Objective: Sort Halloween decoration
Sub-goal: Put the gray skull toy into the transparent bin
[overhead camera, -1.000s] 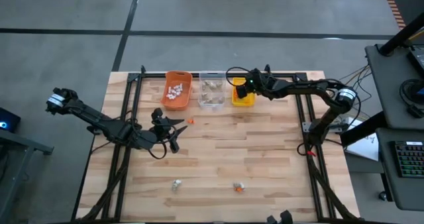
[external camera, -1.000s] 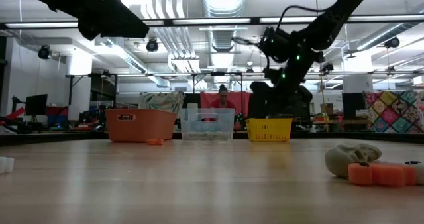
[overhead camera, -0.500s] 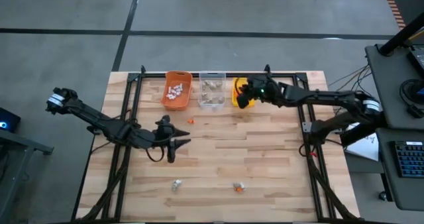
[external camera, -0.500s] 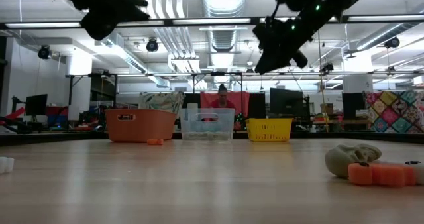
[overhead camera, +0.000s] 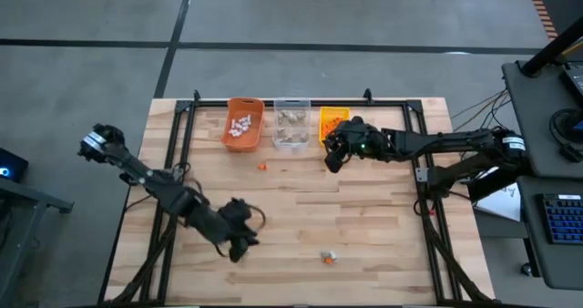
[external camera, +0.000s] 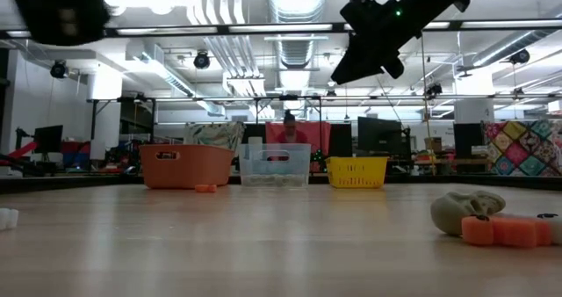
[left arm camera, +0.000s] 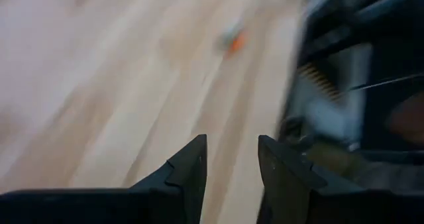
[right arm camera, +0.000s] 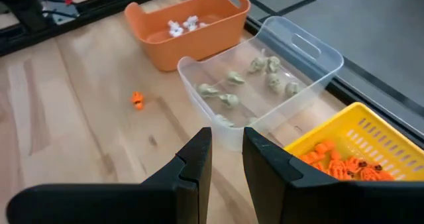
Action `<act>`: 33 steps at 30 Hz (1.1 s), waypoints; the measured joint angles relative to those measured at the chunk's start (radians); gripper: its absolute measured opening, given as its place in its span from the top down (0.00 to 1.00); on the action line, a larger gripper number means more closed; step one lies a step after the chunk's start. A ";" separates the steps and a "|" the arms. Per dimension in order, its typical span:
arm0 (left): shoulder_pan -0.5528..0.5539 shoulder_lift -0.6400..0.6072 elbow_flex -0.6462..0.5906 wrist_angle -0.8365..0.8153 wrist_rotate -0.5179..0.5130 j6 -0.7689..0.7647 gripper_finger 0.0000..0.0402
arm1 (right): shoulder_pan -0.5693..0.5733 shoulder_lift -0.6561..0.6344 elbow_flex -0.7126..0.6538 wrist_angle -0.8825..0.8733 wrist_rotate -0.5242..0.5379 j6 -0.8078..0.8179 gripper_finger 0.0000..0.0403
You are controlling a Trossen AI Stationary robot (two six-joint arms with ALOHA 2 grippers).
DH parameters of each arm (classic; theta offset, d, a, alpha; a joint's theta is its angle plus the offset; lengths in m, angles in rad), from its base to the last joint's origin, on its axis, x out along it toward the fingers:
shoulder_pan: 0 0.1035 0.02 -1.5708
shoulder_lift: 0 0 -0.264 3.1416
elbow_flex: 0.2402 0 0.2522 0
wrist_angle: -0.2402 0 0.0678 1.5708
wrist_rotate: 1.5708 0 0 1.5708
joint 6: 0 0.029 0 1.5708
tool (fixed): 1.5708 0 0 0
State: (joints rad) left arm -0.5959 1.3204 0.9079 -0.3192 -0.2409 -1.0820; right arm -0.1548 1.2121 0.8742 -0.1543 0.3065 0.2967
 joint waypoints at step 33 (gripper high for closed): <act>-0.185 0.622 0.569 -0.789 0.050 -0.682 0.57 | 0.020 0.001 -0.002 0.001 0.000 -0.013 0.81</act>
State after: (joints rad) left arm -0.7811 1.9421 1.4769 -1.1084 -0.1906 -1.7643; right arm -0.1349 1.2129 0.8722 -0.1534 0.3065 0.2837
